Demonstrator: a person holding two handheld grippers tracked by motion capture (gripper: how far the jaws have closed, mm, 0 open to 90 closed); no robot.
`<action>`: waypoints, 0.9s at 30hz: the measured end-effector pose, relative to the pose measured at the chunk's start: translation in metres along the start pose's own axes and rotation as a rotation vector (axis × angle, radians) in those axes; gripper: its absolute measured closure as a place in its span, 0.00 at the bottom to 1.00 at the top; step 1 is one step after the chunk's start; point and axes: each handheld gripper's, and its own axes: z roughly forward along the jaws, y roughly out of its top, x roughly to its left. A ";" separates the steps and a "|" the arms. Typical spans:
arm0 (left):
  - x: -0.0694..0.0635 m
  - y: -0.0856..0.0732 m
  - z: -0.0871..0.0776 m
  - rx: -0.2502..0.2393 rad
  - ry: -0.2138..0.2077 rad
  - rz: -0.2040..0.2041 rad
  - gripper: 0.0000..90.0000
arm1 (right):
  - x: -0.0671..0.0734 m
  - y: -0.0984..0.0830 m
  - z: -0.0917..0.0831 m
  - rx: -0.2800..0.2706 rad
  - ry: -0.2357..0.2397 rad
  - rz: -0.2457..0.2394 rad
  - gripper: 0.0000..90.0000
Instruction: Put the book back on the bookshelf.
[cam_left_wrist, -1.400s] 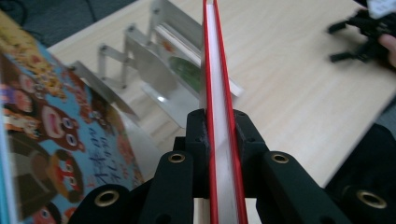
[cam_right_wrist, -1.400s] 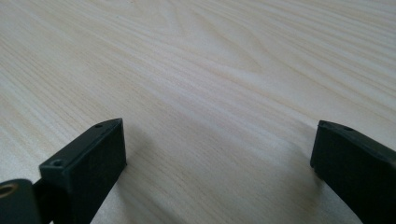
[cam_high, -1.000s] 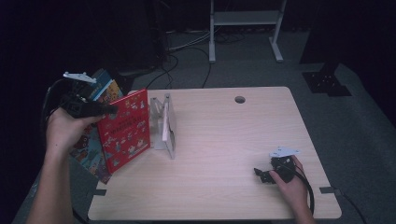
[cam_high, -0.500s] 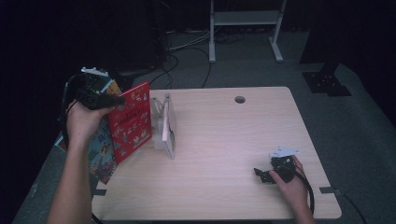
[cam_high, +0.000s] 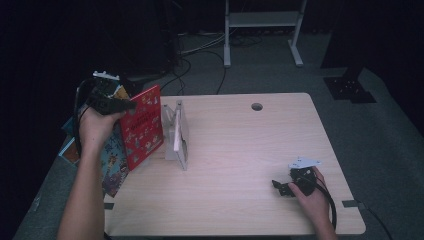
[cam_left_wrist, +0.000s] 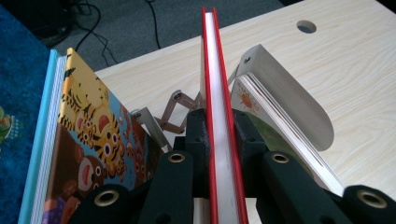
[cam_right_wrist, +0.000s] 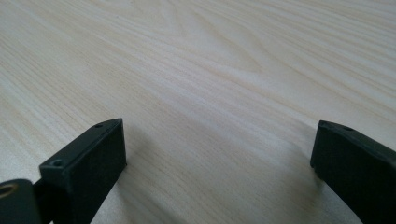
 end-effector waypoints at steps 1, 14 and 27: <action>0.000 0.000 0.000 0.008 0.001 -0.002 0.88 | 0.000 0.000 0.000 -0.001 0.000 0.002 0.03; 0.002 -0.008 0.008 0.130 0.007 -0.024 0.88 | 0.000 0.000 0.000 0.003 0.001 -0.002 0.03; 0.008 -0.016 0.010 0.151 -0.027 -0.047 0.84 | 0.000 0.000 0.000 -0.001 -0.001 0.001 0.03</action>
